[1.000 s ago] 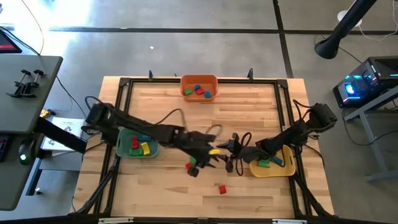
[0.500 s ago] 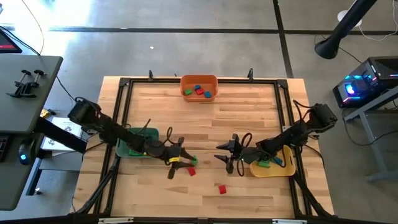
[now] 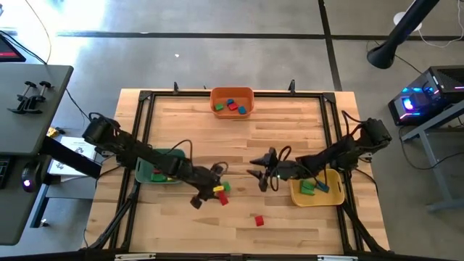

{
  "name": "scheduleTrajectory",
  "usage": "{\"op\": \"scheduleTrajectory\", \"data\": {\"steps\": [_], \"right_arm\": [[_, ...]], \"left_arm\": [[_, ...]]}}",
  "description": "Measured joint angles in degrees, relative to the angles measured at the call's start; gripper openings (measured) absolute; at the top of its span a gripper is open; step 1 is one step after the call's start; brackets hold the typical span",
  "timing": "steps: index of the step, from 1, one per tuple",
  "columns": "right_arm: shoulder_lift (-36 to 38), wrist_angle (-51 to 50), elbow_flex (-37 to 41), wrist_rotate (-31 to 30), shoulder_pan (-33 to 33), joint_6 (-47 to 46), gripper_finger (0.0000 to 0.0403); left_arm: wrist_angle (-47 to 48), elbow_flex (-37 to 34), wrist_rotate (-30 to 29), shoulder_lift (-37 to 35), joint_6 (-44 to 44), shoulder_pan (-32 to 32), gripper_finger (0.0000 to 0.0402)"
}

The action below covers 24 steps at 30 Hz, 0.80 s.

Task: Sort blocks by size
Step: Put the red triangle block into the yellow bin

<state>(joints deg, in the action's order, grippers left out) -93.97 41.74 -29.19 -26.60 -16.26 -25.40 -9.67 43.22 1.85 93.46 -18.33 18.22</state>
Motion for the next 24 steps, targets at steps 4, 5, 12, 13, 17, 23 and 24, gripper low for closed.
{"op": "scheduleTrajectory", "data": {"steps": [4, 5, 12, 13, 17, 23, 24], "right_arm": [[0.0, 0.0, 0.0, 0.1, 1.4, 0.3, 0.0199], [0.0, 0.0, 0.0, 0.1, 1.7, 0.4, 0.0199], [0.0, -0.2, 0.0, 0.2, 2.0, 0.4, 0.0199], [0.0, -0.4, 0.0, 0.2, 2.0, 0.4, 0.0199], [0.0, -0.4, 0.0, 0.7, 2.0, 0.2, 0.0199], [0.0, -0.4, 0.0, 0.7, 1.8, 0.3, 0.0199], [0.0, -0.4, 0.0, 0.7, 1.8, 0.4, 0.0199]], "left_arm": [[4.2, 1.2, 1.6, 0.9, -1.2, -0.1, 0.0196], [3.6, 1.2, 2.8, 1.3, -1.4, -0.2, 0.0196], [2.7, 1.3, 3.8, 5.6, -1.1, -0.2, 0.0189], [1.8, 1.3, 3.8, 6.4, -0.3, -0.2, 0.0187], [-0.1, 1.5, 3.6, 8.5, 2.3, -0.2, 0.0186], [7.7, 2.2, 2.6, 4.7, 10.1, 2.2, 0.0186], [11.2, 3.1, 1.8, 3.7, 11.8, 2.9, 0.0186]]}}
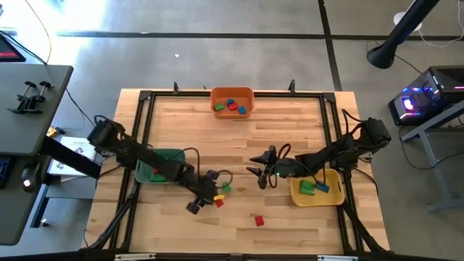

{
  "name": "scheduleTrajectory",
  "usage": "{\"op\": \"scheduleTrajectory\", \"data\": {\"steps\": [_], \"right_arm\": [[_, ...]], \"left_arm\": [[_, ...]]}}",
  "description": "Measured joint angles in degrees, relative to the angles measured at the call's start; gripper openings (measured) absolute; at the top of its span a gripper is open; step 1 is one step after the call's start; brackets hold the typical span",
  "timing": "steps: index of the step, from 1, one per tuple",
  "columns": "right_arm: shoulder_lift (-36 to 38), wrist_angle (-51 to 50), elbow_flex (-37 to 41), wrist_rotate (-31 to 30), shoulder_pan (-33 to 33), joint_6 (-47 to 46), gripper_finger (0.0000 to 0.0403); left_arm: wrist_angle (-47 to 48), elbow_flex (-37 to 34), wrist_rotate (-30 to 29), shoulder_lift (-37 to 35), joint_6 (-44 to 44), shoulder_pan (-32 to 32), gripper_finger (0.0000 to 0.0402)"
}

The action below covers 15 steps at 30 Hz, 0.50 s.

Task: Sort blocks by size
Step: Put the red triangle block into the yellow bin

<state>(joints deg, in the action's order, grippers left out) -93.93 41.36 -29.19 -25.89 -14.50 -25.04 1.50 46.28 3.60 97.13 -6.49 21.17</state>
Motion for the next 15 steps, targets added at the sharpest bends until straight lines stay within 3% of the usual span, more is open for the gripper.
{"op": "scheduleTrajectory", "data": {"steps": [6, 11, 15], "right_arm": [[0.0, -0.4, 0.0, 0.0, 0.0, 0.6, 0.0199], [0.0, 0.0, 0.0, 0.0, 0.0, 1.1, 0.0199], [0.0, 0.0, 0.0, 0.0, 0.0, 1.1, 0.0199]], "left_arm": [[16.4, 7.8, -10.7, -5.3, 9.4, 5.9, 0.0185], [16.8, 8.4, -13.1, -5.0, 11.8, 8.2, 0.0187], [13.4, 6.2, -13.2, -2.6, 8.5, 6.6, 0.0203]]}}
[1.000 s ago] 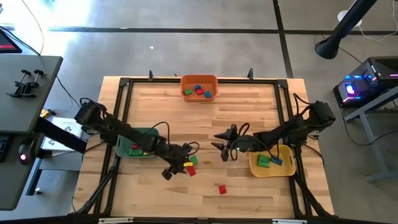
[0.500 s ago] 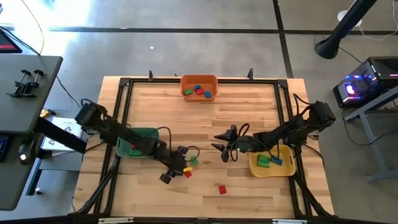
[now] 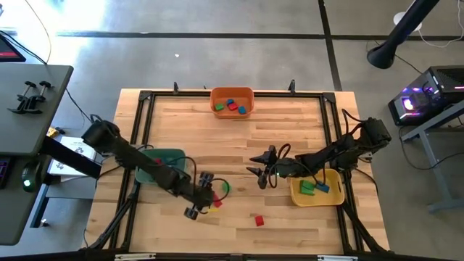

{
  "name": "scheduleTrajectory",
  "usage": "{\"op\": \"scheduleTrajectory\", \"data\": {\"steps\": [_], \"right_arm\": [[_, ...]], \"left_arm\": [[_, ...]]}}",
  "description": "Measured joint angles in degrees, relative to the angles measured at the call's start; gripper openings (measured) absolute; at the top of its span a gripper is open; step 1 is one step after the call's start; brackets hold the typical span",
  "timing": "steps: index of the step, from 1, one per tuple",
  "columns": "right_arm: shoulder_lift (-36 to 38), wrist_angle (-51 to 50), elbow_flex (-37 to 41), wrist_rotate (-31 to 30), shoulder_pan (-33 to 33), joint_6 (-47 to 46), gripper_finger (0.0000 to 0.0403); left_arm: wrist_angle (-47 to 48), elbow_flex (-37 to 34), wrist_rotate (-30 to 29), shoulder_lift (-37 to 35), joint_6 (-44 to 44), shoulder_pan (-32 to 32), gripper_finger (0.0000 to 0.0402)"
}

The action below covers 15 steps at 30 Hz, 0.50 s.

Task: Sort blocks by size
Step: Put the red triangle block into the yellow bin

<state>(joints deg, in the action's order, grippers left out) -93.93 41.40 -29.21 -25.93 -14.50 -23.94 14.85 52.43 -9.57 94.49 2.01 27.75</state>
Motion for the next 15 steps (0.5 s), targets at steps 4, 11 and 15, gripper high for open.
{"op": "scheduleTrajectory", "data": {"steps": [4, 11, 15], "right_arm": [[0.0, 0.0, 0.0, 0.0, 0.0, 0.0, 0.0199], [0.0, -0.1, 0.0, 0.0, 0.0, 0.4, 0.0199], [0.0, 0.0, 0.0, 0.0, 0.0, 0.3, 0.0199]], "left_arm": [[-2.5, -0.3, 1.8, 2.6, -1.8, -3.0, 0.0235], [-3.2, -0.3, 8.5, 6.9, -5.6, -7.2, 0.0283], [-3.4, -0.2, 9.3, 8.8, -7.6, -7.5, 0.0286]]}}
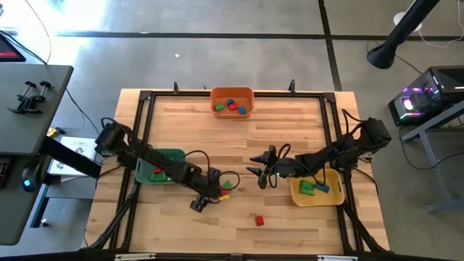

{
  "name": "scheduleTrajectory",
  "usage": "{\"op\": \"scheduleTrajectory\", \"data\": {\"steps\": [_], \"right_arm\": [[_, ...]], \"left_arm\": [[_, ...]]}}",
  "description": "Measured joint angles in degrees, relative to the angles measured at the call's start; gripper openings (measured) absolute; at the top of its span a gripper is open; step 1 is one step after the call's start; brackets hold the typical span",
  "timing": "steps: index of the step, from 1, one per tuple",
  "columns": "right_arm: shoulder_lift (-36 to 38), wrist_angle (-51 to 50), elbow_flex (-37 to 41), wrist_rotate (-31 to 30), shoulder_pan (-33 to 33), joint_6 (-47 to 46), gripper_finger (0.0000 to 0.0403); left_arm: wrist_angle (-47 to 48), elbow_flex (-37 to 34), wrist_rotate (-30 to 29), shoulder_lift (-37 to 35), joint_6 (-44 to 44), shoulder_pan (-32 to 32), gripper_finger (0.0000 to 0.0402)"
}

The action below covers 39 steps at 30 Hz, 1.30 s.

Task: Sort blocks by size
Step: Put the red triangle block into the yellow bin

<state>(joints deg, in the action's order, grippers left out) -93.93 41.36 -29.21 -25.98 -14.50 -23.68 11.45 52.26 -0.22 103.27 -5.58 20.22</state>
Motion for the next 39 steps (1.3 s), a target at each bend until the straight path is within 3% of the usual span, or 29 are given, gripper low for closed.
{"op": "scheduleTrajectory", "data": {"steps": [7, 11, 14, 18, 23, 27, 31, 39], "right_arm": [[0.0, -0.4, 0.0, 0.0, 0.0, -0.3, 0.0199], [0.0, -0.4, 0.0, 0.0, 0.0, -0.8, 0.0199], [0.0, -0.4, 0.0, 0.0, 0.0, -1.6, 0.0199], [0.0, -0.4, 0.0, 0.0, 0.0, -1.6, 0.0199], [0.0, -0.4, 0.0, 0.0, -0.3, -1.6, 0.0199], [0.0, -0.5, 0.0, 0.0, -1.0, -1.5, 0.0199], [0.0, -0.9, 0.0, 0.2, -1.0, -1.6, 0.0199], [0.0, -1.3, 0.0, 0.4, -1.0, -1.1, 0.0199]], "left_arm": [[-1.0, 0.0, 0.1, 0.7, 0.6, 0.2, 0.0264], [-4.1, -0.2, -1.1, 1.0, 10.1, 0.1, 0.0255], [-6.0, -0.2, -2.6, 1.0, 22.3, 0.4, 0.0256], [-7.6, -0.2, -7.2, 1.1, 36.4, 2.7, 0.0256], [-9.7, -0.2, -20.9, 1.2, 47.6, 7.1, 0.0257], [-10.8, -0.2, -28.0, 2.5, 51.4, 8.9, 0.0257], [-13.4, -0.1, -27.7, 5.6, 51.9, 9.8, 0.0257], [-12.9, 0.1, -32.3, 7.5, 55.0, 12.4, 0.0253]]}}
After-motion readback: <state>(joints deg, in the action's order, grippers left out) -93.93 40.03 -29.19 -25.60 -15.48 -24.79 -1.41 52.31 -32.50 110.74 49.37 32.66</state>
